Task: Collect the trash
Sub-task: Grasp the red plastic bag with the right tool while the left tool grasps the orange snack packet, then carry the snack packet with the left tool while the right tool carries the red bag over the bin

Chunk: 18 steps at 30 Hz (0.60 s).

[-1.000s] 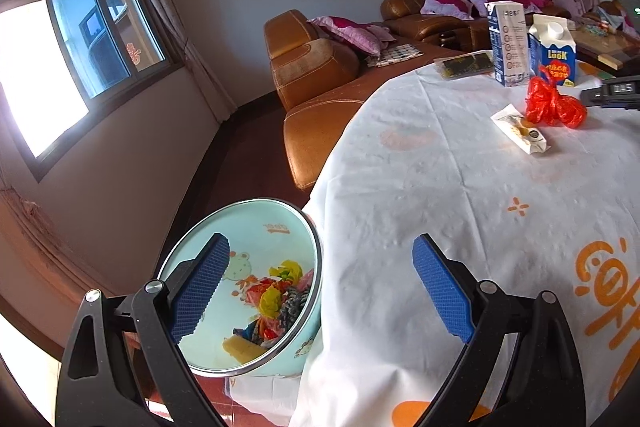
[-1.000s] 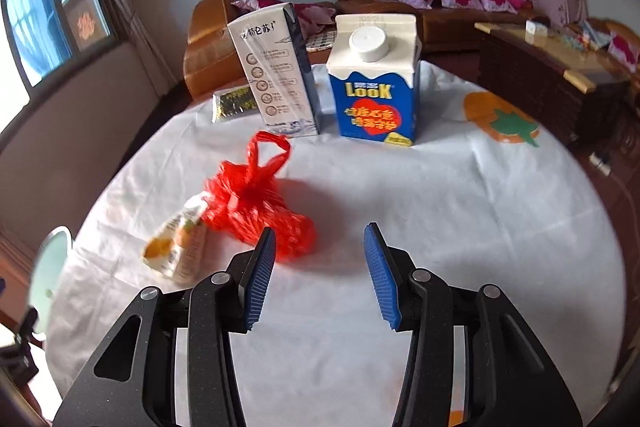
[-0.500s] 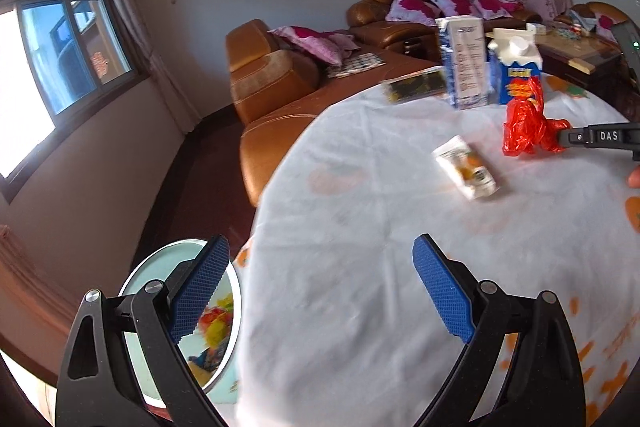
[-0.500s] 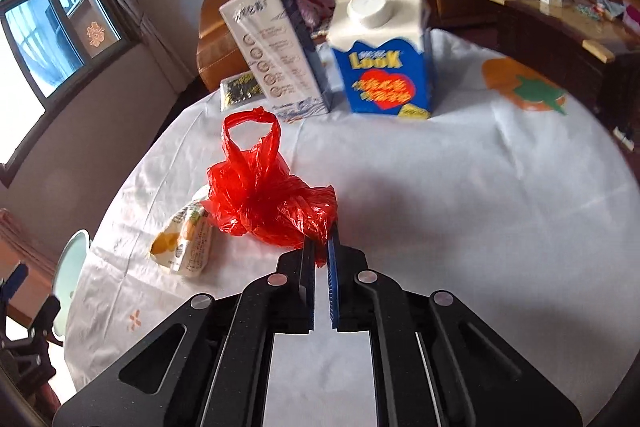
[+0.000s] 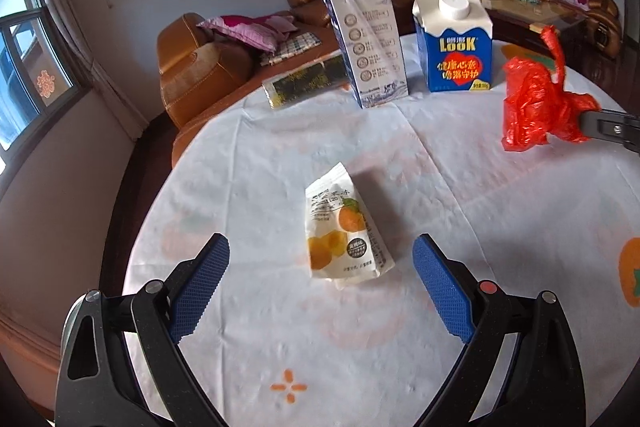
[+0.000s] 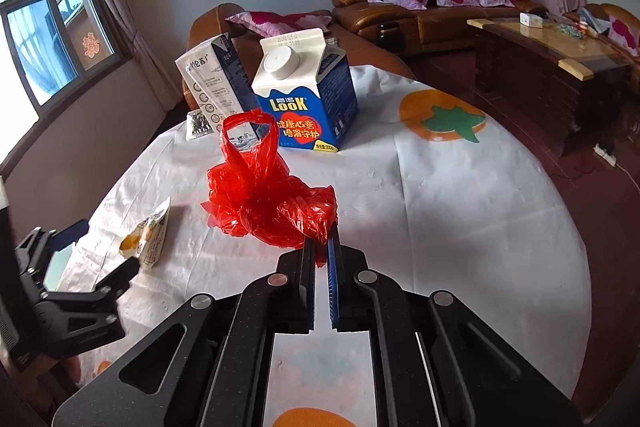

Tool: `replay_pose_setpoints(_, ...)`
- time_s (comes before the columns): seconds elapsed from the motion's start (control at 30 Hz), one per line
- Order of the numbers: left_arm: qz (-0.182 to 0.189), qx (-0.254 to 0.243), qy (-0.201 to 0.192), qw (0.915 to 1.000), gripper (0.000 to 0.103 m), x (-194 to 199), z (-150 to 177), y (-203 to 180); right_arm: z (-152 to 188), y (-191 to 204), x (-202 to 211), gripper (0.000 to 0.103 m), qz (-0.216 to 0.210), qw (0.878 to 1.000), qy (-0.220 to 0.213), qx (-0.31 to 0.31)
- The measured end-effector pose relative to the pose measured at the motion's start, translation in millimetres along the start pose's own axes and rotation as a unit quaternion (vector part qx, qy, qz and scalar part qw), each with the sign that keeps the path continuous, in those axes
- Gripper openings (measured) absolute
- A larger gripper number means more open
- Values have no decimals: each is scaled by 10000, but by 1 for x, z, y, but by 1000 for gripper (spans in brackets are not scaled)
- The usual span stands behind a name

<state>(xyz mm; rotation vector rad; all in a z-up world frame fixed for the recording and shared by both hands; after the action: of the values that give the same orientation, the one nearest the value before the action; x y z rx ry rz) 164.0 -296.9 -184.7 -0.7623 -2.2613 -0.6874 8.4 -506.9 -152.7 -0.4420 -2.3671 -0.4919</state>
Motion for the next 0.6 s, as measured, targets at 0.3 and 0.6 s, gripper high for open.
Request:
replay_pose_setpoints(0.3,441,79,353,9984,34,-20,2,-5,0,12,1,6,-163,9997,-8,157)
replay_pose_setpoints(0.6,258,172,158,9994,27,17,22,29,6,38,4,6,-288,9989,22,378)
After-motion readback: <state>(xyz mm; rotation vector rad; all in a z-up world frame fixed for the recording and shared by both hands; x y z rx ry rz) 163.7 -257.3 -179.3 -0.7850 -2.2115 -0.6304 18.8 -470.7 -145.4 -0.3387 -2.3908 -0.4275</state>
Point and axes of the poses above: each gripper's, at about its wrist camera, not at the fingertips, and x roughly against the way its jaws point, y to its left, z to its underside, the point moved 6 cm from there along -x, roughly the way its jaws point, and after that the axes turned 3 degrees about z, right-handed, at the moved point
